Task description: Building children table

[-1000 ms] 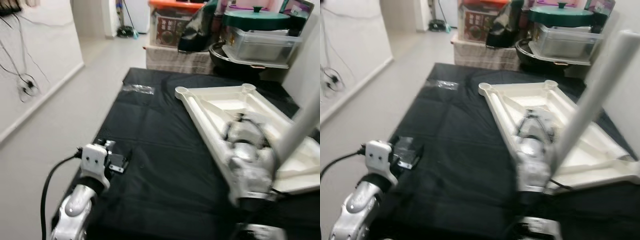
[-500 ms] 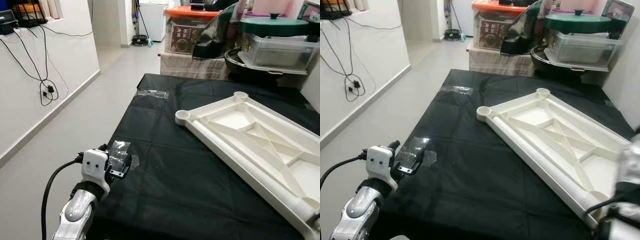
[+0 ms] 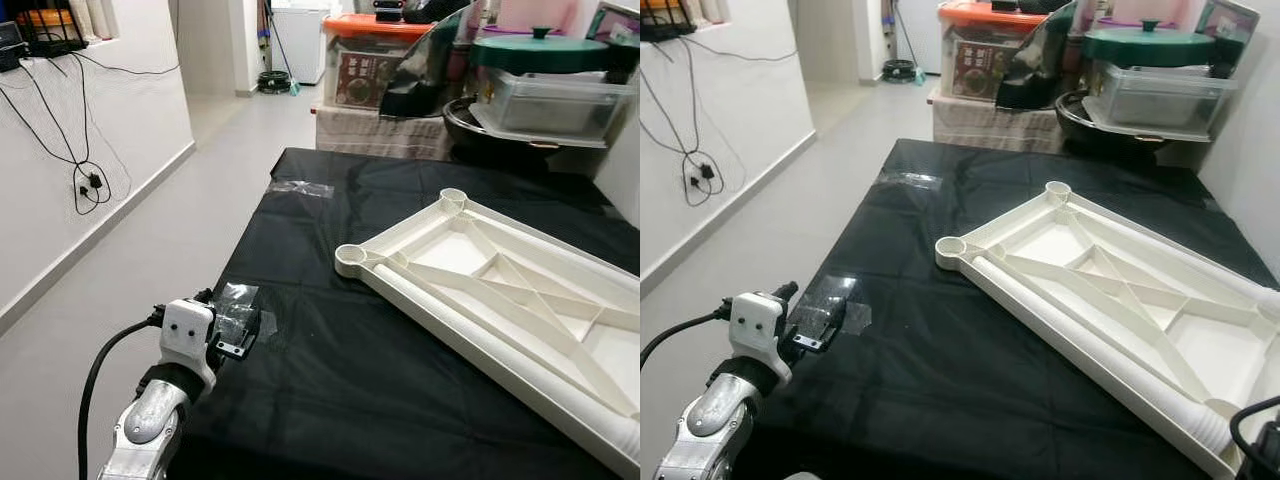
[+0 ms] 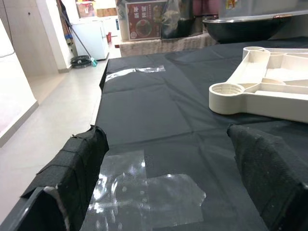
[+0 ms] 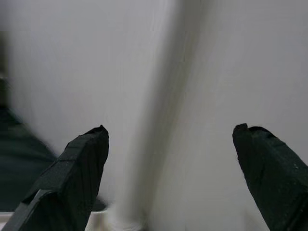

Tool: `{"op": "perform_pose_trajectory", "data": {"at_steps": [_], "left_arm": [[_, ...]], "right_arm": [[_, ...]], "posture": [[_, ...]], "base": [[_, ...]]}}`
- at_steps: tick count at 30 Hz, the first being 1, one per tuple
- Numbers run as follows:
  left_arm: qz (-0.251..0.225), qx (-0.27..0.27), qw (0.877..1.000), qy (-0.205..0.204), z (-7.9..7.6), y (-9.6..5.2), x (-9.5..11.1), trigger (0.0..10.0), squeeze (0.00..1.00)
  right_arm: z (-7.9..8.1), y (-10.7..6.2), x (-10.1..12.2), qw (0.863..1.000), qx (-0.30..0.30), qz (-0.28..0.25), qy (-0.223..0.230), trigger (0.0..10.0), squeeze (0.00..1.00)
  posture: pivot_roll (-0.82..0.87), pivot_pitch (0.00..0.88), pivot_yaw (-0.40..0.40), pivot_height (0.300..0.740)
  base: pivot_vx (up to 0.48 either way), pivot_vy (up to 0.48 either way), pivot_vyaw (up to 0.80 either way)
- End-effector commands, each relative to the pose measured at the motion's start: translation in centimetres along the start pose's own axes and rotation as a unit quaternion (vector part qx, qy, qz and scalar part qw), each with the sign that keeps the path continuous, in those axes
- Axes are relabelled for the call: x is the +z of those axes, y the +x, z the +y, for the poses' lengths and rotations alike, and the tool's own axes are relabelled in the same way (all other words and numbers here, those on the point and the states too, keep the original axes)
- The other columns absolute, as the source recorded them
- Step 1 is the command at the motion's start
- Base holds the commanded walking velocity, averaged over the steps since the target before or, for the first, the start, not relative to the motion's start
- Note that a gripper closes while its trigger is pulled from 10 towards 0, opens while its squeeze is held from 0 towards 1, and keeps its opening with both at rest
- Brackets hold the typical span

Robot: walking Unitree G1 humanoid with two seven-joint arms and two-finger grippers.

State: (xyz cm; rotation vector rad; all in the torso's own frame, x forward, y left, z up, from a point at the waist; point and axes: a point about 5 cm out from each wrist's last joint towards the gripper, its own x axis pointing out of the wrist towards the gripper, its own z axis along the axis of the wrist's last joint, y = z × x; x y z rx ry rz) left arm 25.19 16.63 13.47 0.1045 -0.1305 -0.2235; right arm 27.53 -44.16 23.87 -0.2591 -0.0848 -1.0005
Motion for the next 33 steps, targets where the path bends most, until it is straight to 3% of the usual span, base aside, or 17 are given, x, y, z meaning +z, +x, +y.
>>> {"op": "perform_pose_trajectory", "data": {"at_steps": [1, 2, 3, 6, 8, 9, 11, 17, 18, 19, 20, 25, 27, 28, 29, 30, 33], "left_arm": [[0.006, -0.007, 1.0, 0.004, -0.1, 0.2, -0.1, 10.0, 0.0], [0.006, -0.007, 1.0, 0.004, -0.1, 0.2, -0.1, 10.0, 0.0], [0.005, -0.007, 1.0, 0.005, 0.0, 0.3, 0.0, 10.0, 0.0], [0.005, -0.006, 1.0, 0.006, 0.0, 0.3, 0.0, 10.0, 0.0], [0.003, -0.002, 1.0, 0.008, 0.2, 0.2, 0.1, 10.0, 0.0], [0.003, -0.002, 1.0, 0.008, 0.2, 0.2, 0.1, 10.0, 0.0], [0.003, 0.002, 1.0, 0.01, 0.4, 0.1, 0.1, 10.0, 0.0], [0.004, 0.007, 1.0, 0.008, 0.2, -0.1, 0.0, 10.0, 0.0], [0.005, 0.006, 1.0, 0.008, 0.2, -0.1, 0.0, 10.0, 0.0], [0.005, 0.006, 1.0, 0.008, 0.2, -0.1, 0.0, 10.0, 0.0], [0.005, 0.007, 1.0, 0.007, 0.2, 0.0, -0.1, 10.0, 0.0], [0.004, 0.007, 1.0, 0.005, 0.0, 0.2, -0.1, 10.0, 0.0], [0.003, 0.006, 1.0, 0.004, -0.1, 0.2, -0.1, 10.0, 0.0], [0.003, 0.006, 1.0, 0.003, -0.2, 0.3, -0.1, 10.0, 0.0], [0.003, 0.006, 1.0, 0.003, -0.2, 0.3, -0.1, 10.0, 0.0], [0.003, 0.006, 1.0, 0.002, -0.2, 0.3, -0.1, 10.0, 0.0], [0.003, 0.006, 1.0, 0.002, -0.2, 0.3, -0.2, 10.0, 0.0]], "right_arm": [[6.9, -2.8, -0.5, 0.984, 0.174, -0.019, 0.013, 10.0, 0.0], [6.9, -2.8, -0.5, 0.984, 0.174, -0.019, 0.013, 10.0, 0.0], [10.9, -5.3, -0.5, 0.96, 0.278, -0.025, 0.029, 10.0, 0.0], [13.0, -7.0, -0.4, 0.94, 0.337, -0.028, 0.039, 10.0, 0.0], [19.3, -14.3, -0.6, 0.847, 0.53, -0.022, 0.03, 10.0, 0.0], [19.3, -14.3, -0.6, 0.847, 0.53, -0.022, 0.03, 10.0, 0.0], [22.0, -18.4, -1.0, 0.792, 0.61, -0.019, 0.013, 10.0, 0.0], [23.7, -18.6, -2.6, 0.798, 0.601, 0.018, -0.043, 10.0, 0.0], [23.6, -18.6, -3.0, 0.789, 0.611, 0.025, -0.062, 8.6, 0.0], [23.6, -18.6, -3.0, 0.789, 0.611, 0.025, -0.062, 8.6, 0.0], [23.5, -18.6, -3.1, 0.782, 0.619, 0.021, -0.072, 10.0, 0.0], [23.1, -18.2, -3.3, 0.777, 0.62, 0.016, -0.108, 10.0, 0.0], [23.0, -18.2, -3.3, 0.763, 0.638, 0.029, -0.103, 10.0, 0.0], [23.1, -19.0, -3.2, 0.717, 0.69, 0.05, -0.085, 10.0, 0.0], [23.1, -19.0, -3.2, 0.717, 0.69, 0.05, -0.085, 10.0, 0.0], [23.1, -19.3, -3.2, 0.699, 0.709, 0.052, -0.081, 10.0, 0.0], [23.3, -19.9, -4.1, 0.678, 0.726, 0.068, -0.097, 10.0, 0.0]], "posture": [[0.02, 0.0, -0.036, 0.74], [0.02, 0.0, -0.036, 0.74], [0.03, 0.0, -0.038, 0.74], [0.03, 0.0, -0.038, 0.74], [0.05, 0.0, -0.055, 0.74], [0.05, 0.0, -0.055, 0.74], [0.06, 0.0, -0.062, 0.74], [0.06, 0.0, -0.072, 0.74], [0.06, 0.0, -0.076, 0.74], [0.06, 0.0, -0.076, 0.74], [0.06, 0.0, -0.078, 0.74], [0.06, 0.0, -0.082, 0.74], [0.06, 0.0, -0.083, 0.74], [0.06, 0.0, -0.086, 0.74], [0.06, 0.0, -0.086, 0.74], [0.06, 0.0, -0.086, 0.74], [0.06, 0.0, -0.09, 0.74]], "base": [[0.0, 0.0, 0.0], [0.0, 0.0, 0.0], [0.0, 0.0, 0.0], [0.0, 0.0, 0.0], [0.0, 0.0, 0.0], [0.0, 0.0, 0.0], [0.0, 0.0, 0.0], [0.0, 0.0, 0.0], [0.0, 0.0, 0.0], [0.0, 0.0, 0.0], [0.0, 0.0, 0.0], [0.0, 0.0, 0.0], [0.0, 0.0, 0.0], [0.0, 0.0, 0.0], [0.0, 0.0, 0.0], [0.0, 0.0, 0.0], [0.0, 0.0, 0.0]]}}
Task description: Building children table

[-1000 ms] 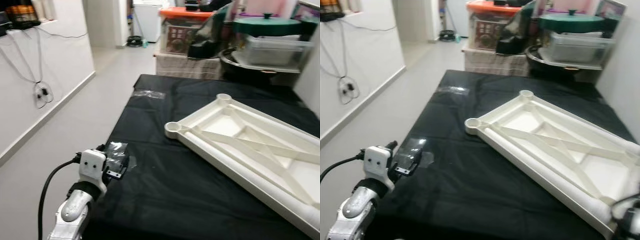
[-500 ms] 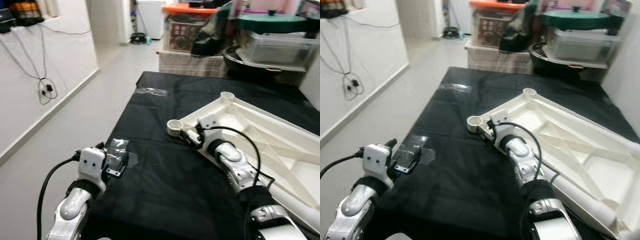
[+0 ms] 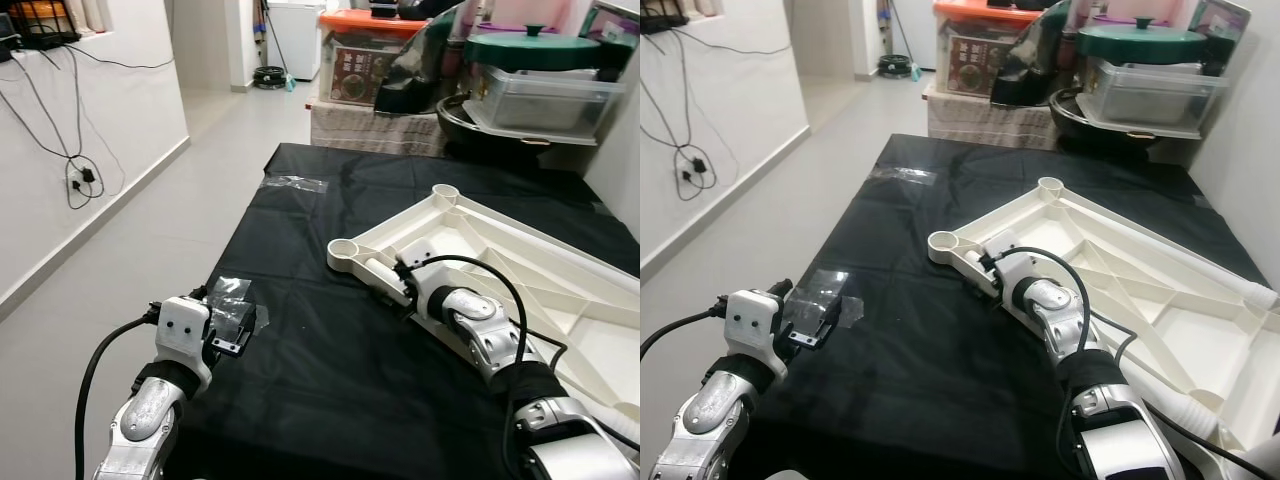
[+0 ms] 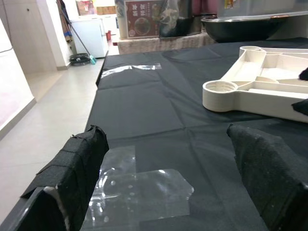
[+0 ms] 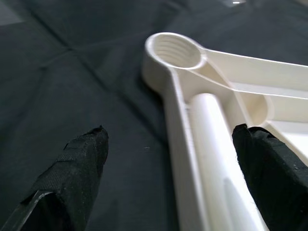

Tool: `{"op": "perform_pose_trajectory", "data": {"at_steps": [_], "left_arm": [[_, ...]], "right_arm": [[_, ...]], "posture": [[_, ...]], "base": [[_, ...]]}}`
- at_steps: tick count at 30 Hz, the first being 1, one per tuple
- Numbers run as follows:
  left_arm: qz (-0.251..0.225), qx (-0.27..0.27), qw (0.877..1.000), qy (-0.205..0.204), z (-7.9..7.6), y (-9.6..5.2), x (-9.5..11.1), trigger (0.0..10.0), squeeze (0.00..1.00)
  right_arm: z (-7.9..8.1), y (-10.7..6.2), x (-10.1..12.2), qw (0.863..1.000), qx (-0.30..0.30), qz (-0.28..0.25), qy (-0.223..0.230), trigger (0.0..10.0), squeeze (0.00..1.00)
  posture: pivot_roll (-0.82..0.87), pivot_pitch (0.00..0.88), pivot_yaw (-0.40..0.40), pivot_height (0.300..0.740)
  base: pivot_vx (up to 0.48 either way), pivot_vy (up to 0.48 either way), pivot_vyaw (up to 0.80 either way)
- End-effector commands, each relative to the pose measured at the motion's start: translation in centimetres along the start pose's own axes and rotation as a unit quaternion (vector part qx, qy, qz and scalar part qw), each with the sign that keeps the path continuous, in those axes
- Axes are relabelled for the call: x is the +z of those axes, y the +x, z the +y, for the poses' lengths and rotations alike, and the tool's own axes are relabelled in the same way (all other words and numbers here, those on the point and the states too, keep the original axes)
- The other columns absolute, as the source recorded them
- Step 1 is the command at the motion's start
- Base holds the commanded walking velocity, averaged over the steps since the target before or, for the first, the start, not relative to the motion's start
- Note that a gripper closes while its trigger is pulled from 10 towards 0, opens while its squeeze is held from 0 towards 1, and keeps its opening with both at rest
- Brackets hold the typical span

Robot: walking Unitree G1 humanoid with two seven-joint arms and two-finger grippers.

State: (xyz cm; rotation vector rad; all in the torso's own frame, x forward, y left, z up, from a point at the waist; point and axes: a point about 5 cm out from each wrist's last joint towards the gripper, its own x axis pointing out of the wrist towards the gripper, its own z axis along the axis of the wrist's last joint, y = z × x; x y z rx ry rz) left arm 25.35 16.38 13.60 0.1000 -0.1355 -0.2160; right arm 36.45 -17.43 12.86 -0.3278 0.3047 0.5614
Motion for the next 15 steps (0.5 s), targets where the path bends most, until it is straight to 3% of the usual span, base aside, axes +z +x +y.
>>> {"op": "perform_pose_trajectory", "data": {"at_steps": [1, 15], "left_arm": [[0.005, 0.002, 1.0, 0.004, 0.0, 0.1, -0.3, 10.0, 0.0], [0.004, 0.004, 1.0, 0.005, -0.1, 0.4, -0.4, 10.0, 0.0]], "right_arm": [[0.8, 0.5, -1.0, 0.999, 0.027, 0.028, -0.004, 10.0, 0.0], [0.8, 1.5, -1.9, 0.995, -0.007, 0.093, 0.027, 10.0, 0.0]], "posture": [[0.06, 0.0, -0.09, 0.74], [0.07, 0.0, -0.098, 0.74]], "base": [[0.0, 0.0, 0.0], [0.0, 0.0, 0.0]]}}
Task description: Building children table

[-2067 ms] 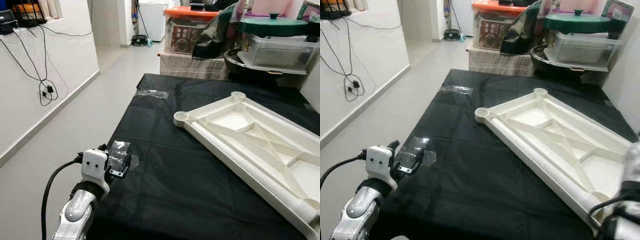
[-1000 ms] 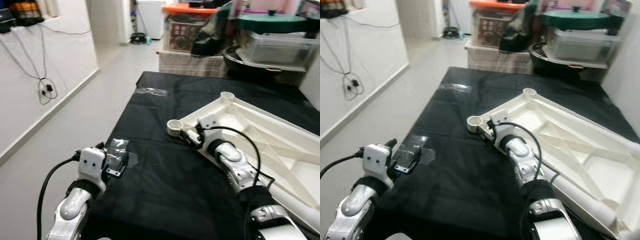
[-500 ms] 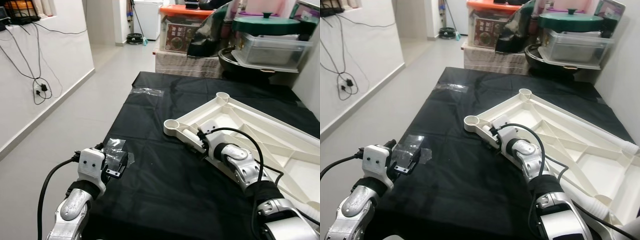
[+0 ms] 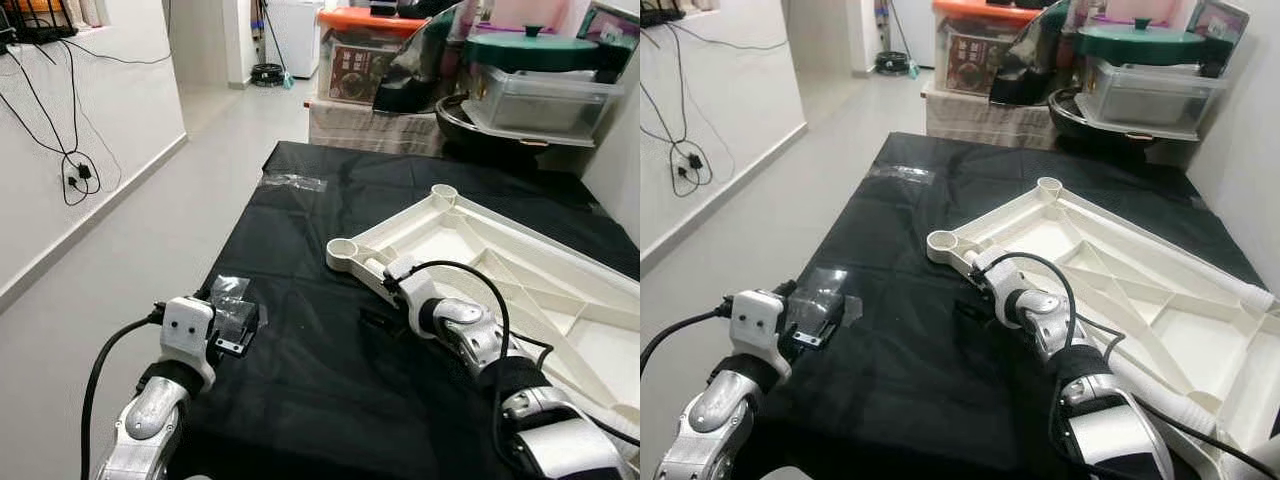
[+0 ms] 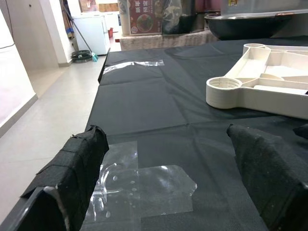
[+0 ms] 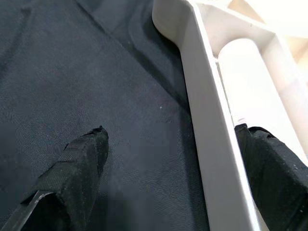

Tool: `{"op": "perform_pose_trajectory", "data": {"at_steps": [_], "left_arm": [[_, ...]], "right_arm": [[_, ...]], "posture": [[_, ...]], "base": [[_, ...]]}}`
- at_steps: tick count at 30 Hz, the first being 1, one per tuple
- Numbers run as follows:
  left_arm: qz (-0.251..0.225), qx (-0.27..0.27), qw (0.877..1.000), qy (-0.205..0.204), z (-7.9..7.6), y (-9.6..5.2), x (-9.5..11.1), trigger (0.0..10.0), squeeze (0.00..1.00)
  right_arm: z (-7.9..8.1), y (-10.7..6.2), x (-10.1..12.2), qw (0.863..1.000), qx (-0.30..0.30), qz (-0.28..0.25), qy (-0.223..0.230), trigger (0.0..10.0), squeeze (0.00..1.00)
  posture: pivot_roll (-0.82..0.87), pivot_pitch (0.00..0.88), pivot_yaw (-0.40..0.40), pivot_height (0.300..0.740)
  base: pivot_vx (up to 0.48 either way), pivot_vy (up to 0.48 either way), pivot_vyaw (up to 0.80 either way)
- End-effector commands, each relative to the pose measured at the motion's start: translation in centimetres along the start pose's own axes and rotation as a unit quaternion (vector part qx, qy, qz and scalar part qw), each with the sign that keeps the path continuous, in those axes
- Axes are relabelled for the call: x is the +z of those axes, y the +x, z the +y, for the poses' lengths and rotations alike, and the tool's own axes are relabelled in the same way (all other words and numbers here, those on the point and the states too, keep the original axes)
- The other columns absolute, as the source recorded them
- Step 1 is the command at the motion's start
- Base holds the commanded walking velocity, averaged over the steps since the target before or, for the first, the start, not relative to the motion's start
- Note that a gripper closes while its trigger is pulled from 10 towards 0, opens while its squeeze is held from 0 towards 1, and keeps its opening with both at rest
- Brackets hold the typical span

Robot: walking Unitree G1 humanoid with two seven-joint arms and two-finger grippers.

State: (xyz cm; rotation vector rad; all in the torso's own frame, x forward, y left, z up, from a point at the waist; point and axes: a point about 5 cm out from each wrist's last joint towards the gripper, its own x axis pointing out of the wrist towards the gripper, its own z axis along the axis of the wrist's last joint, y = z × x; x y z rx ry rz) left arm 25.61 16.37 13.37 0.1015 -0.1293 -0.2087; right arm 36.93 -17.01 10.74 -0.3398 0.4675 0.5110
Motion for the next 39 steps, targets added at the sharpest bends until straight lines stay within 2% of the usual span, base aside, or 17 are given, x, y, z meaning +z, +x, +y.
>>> {"op": "perform_pose_trajectory", "data": {"at_steps": [1, 4, 5, 9, 12, 15, 18, 21, 24, 27, 28, 31, 32, 33, 34, 38, 39], "left_arm": [[0.0, 0.0, 1.0, 0.004, -0.2, 0.2, -0.1, 10.0, 0.0], [0.0, -0.001, 1.0, 0.004, -0.2, 0.2, -0.2, 10.0, 0.0], [0.0, -0.001, 1.0, 0.005, -0.2, 0.2, -0.2, 10.0, 0.0], [0.0, -0.002, 1.0, 0.005, -0.3, 0.3, -0.2, 10.0, 0.0], [0.003, -0.006, 1.0, 0.004, -0.5, 0.3, -0.4, 10.0, 0.0], [0.003, -0.007, 1.0, 0.004, -0.6, 0.3, -0.5, 10.0, 0.0], [0.004, -0.009, 1.0, 0.002, -0.8, 0.3, -0.6, 10.0, 0.0], [0.005, -0.01, 1.0, 0.001, -0.9, 0.3, -0.6, 10.0, 0.0], [0.005, -0.01, 1.0, 0.001, -0.9, 0.3, -0.7, 10.0, 0.0], [0.005, -0.013, 1.0, 0.002, -0.9, 0.4, -0.7, 10.0, 0.0], [0.005, -0.013, 1.0, 0.002, -0.9, 0.4, -0.7, 10.0, 0.0], [0.004, -0.015, 1.0, 0.003, -1.0, 0.5, -0.7, 10.0, 0.0], [0.004, -0.015, 1.0, 0.003, -1.0, 0.5, -0.7, 10.0, 0.0], [0.004, -0.016, 1.0, 0.002, -1.1, 0.5, -0.7, 10.0, 0.0], [0.004, -0.016, 1.0, 0.002, -1.1, 0.5, -0.7, 10.0, 0.0], [0.004, -0.019, 1.0, 0.001, -1.2, 0.5, -0.8, 10.0, 0.0], [0.003, -0.019, 1.0, 0.001, -1.2, 0.5, -0.8, 10.0, 0.0]], "right_arm": [[0.4, 0.3, -0.2, 1.0, 0.007, 0.016, 0.011, 10.0, 0.0], [1.0, 0.5, 0.0, 0.999, 0.039, 0.011, 0.019, 10.0, 0.0], [1.4, 0.5, 0.0, 0.998, 0.068, 0.01, 0.012, 0.0, 0.0], [1.7, 0.5, -0.1, 0.996, 0.088, 0.01, 0.007, 0.0, 0.0], [2.4, -0.4, -0.6, 0.978, 0.182, -0.005, -0.1, 0.0, 0.0], [2.7, -1.1, -0.5, 0.964, 0.22, -0.029, -0.147, 0.0, 0.0], [3.2, -3.0, -0.4, 0.923, 0.283, -0.08, -0.248, 0.0, 0.0], [3.3, -3.9, -1.4, 0.893, 0.3, -0.067, -0.329, 0.0, 0.0], [3.4, -4.1, -1.7, 0.883, 0.306, -0.062, -0.35, 0.0, 0.0], [3.2, -5.8, -3.4, 0.838, 0.357, -0.026, -0.412, 0.0, 0.0], [3.2, -5.8, -3.4, 0.838, 0.357, -0.026, -0.412, 0.0, 0.0], [2.4, -7.4, -4.8, 0.803, 0.397, 0.014, -0.444, 0.0, 0.0], [2.4, -7.4, -4.8, 0.803, 0.397, 0.014, -0.444, 0.0, 0.0], [1.8, -8.5, -5.7, 0.783, 0.417, 0.041, -0.46, 0.0, 0.0], [1.8, -8.5, -5.7, 0.783, 0.417, 0.041, -0.46, 0.0, 0.0], [-0.6, -9.6, -7.0, 0.754, 0.399, 0.106, -0.511, 0.0, 0.0], [-1.1, -9.7, -7.0, 0.754, 0.392, 0.115, -0.515, 0.0, 0.0]], "posture": [[0.07, 0.0, -0.098, 0.74], [0.07, 0.0, -0.098, 0.74], [0.06, 0.0, -0.098, 0.74], [0.06, 0.0, -0.098, 0.74], [0.05, 0.0, -0.097, 0.74], [0.04, 0.0, -0.096, 0.74], [0.03, 0.0, -0.093, 0.74], [0.03, 0.0, -0.092, 0.74], [0.03, 0.0, -0.092, 0.74], [0.02, 0.0, -0.09, 0.74], [0.02, 0.0, -0.09, 0.74], [0.02, 0.0, -0.09, 0.74], [0.02, 0.0, -0.09, 0.74], [0.01, 0.0, -0.09, 0.74], [0.01, 0.0, -0.09, 0.74], [0.01, 0.0, -0.09, 0.74], [0.0, 0.0, -0.09, 0.74]], "base": [[0.0, 0.0, 0.0], [0.0, 0.0, 0.0], [0.0, 0.0, 0.0], [0.0, 0.0, 0.0], [0.0, 0.0, 0.0], [0.0, 0.0, 0.0], [0.0, 0.0, 0.0], [0.0, 0.0, 0.0], [0.0, 0.0, 0.0], [0.0, 0.0, 0.0], [0.0, 0.0, 0.0], [0.0, 0.0, 0.0], [0.0, 0.0, 0.0], [0.0, 0.0, 0.0], [0.0, 0.0, 0.0], [0.0, 0.0, 0.0], [0.0, 0.0, 0.0]]}}
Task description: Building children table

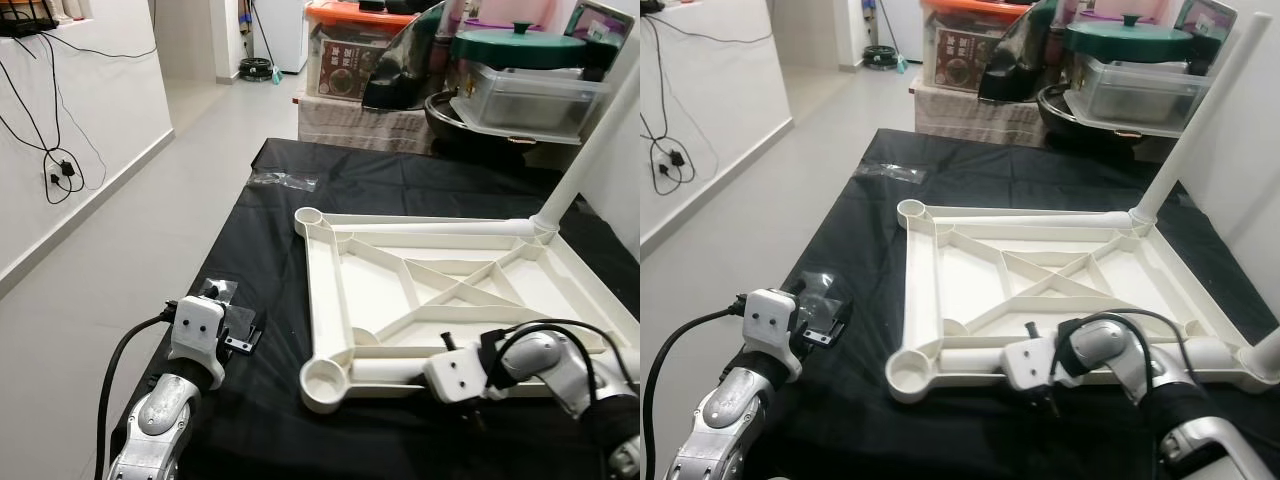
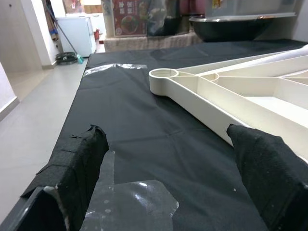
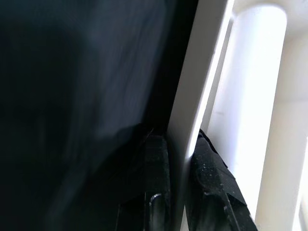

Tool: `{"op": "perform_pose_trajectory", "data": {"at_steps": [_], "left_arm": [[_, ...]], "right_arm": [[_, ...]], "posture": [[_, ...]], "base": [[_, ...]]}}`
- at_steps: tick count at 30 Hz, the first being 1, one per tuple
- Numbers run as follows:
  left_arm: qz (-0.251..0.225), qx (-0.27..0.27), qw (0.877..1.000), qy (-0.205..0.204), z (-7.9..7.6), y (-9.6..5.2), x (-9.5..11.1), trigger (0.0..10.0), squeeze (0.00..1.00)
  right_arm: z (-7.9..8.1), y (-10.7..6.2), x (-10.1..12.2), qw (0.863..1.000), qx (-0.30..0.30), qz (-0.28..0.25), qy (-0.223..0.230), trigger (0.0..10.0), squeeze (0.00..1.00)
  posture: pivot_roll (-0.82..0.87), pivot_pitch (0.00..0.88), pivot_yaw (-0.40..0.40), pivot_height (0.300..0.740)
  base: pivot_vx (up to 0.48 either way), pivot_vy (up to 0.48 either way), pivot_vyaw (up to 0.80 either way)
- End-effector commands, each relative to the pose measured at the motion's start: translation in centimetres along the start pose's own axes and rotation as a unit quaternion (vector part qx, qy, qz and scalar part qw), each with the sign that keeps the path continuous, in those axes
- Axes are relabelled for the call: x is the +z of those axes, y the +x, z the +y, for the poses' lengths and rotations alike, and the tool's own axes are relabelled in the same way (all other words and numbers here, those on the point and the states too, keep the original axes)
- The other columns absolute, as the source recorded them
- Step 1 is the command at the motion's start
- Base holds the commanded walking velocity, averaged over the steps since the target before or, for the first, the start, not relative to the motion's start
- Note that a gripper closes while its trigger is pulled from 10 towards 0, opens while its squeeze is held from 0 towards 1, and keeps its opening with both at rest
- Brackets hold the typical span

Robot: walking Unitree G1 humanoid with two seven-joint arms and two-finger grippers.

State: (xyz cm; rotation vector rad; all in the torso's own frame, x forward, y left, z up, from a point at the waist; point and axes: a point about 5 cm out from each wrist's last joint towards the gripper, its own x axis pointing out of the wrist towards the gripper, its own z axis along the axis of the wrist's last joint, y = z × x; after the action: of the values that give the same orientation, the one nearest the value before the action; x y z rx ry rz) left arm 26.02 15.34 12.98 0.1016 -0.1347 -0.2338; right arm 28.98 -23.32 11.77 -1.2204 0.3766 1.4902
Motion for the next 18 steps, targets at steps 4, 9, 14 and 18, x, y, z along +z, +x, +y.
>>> {"op": "perform_pose_trajectory", "data": {"at_steps": [4, 9, 14, 18], "left_arm": [[0.007, -0.008, 1.0, 0.002, -0.3, 0.0, -0.4, 10.0, 0.0], [0.006, -0.009, 1.0, 0.003, -0.2, 0.1, -0.4, 10.0, 0.0], [0.006, -0.011, 1.0, 0.004, -0.2, 0.2, -0.5, 10.0, 0.0], [0.006, -0.013, 1.0, 0.004, -0.3, 0.2, -0.5, 10.0, 0.0]], "right_arm": [[2.3, -0.1, -1.6, 0.995, 0.081, 0.064, -0.009, 0.0, 0.0], [1.9, 0.1, -1.7, 0.997, 0.03, 0.074, 0.007, 10.0, 0.0], [0.6, 0.2, -1.2, 0.998, -0.021, 0.04, 0.049, 10.0, 0.31], [-0.5, -0.1, -0.9, 0.995, -0.052, 0.014, 0.088, 10.0, 1.0]], "posture": [[0.0, 0.0, -0.09, 0.74], [0.0, 0.0, -0.085, 0.74], [0.0, 0.0, -0.08, 0.74], [0.0, 0.0, -0.079, 0.74]], "base": [[0.0, 0.0, 0.0], [0.0, 0.0, 0.0], [0.0, 0.0, 0.0], [0.0, 0.0, 0.0]]}}
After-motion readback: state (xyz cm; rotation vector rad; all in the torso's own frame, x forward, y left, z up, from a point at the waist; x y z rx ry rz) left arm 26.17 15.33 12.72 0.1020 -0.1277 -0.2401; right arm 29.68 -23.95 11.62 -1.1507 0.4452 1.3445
